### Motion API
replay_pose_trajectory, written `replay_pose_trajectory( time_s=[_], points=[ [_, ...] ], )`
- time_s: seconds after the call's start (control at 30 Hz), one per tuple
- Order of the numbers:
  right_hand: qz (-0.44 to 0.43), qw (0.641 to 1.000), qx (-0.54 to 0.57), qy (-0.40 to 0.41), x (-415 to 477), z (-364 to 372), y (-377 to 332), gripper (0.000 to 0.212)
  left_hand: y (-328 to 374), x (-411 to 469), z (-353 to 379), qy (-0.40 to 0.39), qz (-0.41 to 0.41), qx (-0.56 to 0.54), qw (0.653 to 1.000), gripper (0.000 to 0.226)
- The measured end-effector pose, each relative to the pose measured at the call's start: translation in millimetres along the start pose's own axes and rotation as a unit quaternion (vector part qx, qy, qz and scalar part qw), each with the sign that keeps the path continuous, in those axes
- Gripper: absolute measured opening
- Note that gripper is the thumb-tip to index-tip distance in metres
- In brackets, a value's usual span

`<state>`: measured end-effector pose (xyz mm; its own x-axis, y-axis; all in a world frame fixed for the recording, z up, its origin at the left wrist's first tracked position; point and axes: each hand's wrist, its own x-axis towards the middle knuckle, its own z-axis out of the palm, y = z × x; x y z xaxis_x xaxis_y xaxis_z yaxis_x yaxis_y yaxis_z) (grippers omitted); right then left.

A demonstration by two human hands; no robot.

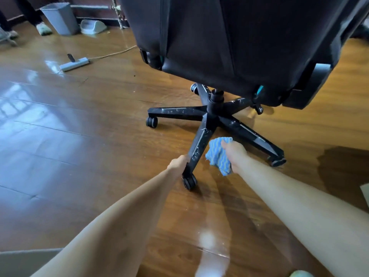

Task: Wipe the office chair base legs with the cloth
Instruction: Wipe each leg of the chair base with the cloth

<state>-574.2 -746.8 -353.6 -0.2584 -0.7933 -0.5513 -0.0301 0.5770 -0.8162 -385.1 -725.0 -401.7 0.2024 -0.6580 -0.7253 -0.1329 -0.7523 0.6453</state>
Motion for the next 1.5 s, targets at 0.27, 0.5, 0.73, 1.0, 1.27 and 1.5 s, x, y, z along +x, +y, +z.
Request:
replay_pose_trajectory(
  time_s=[0.27,0.5,0.73,1.0,1.27,1.5],
  points=[
    [-0.023,0.987,0.133,0.085,-12.4,-0.1,32.3,0.017,-37.2,10.3,10.0,-0.013,0.007,0.008,1.0,0.063],
    [-0.22,0.97,0.003,0.103,-37.2,1.7,37.3,0.023,-37.3,18.9,16.5,-0.001,0.064,0.115,0.991,0.049],
    [-0.288,0.889,-0.356,-0.019,-65.7,55.5,139.2,0.06,-36.9,17.3,18.7,-0.016,0.067,0.129,0.989,0.047],
    [-0.402,0.825,-0.395,0.037,-86.1,75.3,162.8,0.064,-48.3,16.3,23.2,-0.065,0.045,-0.031,0.996,0.042],
    [-0.404,0.845,-0.351,-0.002,-40.0,67.3,137.9,0.062,-63.4,23.7,17.2,-0.082,0.061,-0.065,0.993,0.023],
    [-0.324,0.881,-0.341,0.052,-18.4,64.2,112.7,0.064,-66.6,31.4,17.9,-0.079,0.065,-0.063,0.993,0.034]
  ],
)
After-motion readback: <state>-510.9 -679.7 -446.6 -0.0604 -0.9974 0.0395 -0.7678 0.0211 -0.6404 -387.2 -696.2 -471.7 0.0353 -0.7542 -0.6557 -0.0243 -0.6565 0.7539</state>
